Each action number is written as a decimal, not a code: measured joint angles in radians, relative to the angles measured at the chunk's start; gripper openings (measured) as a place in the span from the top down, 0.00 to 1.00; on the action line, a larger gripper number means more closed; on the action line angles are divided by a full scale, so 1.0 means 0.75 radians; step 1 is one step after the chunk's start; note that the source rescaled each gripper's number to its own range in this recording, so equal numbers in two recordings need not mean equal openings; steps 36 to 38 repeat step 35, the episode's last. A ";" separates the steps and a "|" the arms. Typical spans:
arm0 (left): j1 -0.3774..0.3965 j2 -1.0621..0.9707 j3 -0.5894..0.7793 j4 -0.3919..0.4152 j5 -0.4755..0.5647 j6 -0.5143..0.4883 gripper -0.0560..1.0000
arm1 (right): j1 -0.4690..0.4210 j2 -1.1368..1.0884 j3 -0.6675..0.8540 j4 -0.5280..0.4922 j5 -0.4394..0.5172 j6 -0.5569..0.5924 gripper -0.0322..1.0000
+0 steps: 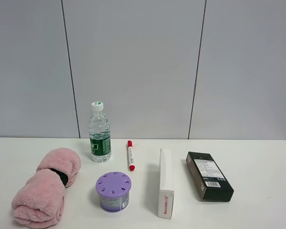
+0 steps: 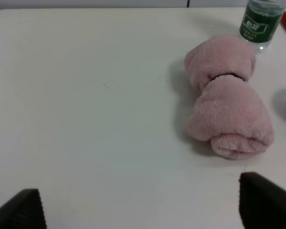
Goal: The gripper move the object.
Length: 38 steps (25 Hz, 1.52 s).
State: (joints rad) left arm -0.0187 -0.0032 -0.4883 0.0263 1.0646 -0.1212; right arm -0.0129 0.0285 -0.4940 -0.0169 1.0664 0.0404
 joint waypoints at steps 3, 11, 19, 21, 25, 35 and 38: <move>0.000 0.000 0.000 0.000 0.000 0.000 0.00 | 0.000 0.000 0.000 0.000 0.000 0.000 0.02; 0.000 0.000 0.000 0.000 0.000 0.001 0.00 | 0.000 0.000 0.000 0.000 0.000 0.000 0.02; 0.000 0.000 0.000 0.000 0.000 0.001 0.00 | 0.000 0.000 0.000 0.000 0.000 0.000 0.02; 0.000 0.000 0.000 0.000 0.000 0.001 0.00 | 0.000 0.000 0.000 0.000 0.000 0.000 0.02; 0.000 0.000 0.000 0.000 0.000 0.000 0.00 | 0.000 0.000 0.000 0.000 0.000 0.000 0.02; 0.000 0.000 0.000 0.000 0.000 0.000 0.00 | 0.000 0.000 0.000 0.000 0.000 0.000 0.02; 0.000 0.000 0.000 0.000 0.000 0.000 0.00 | 0.000 0.000 0.000 0.000 0.000 0.000 0.02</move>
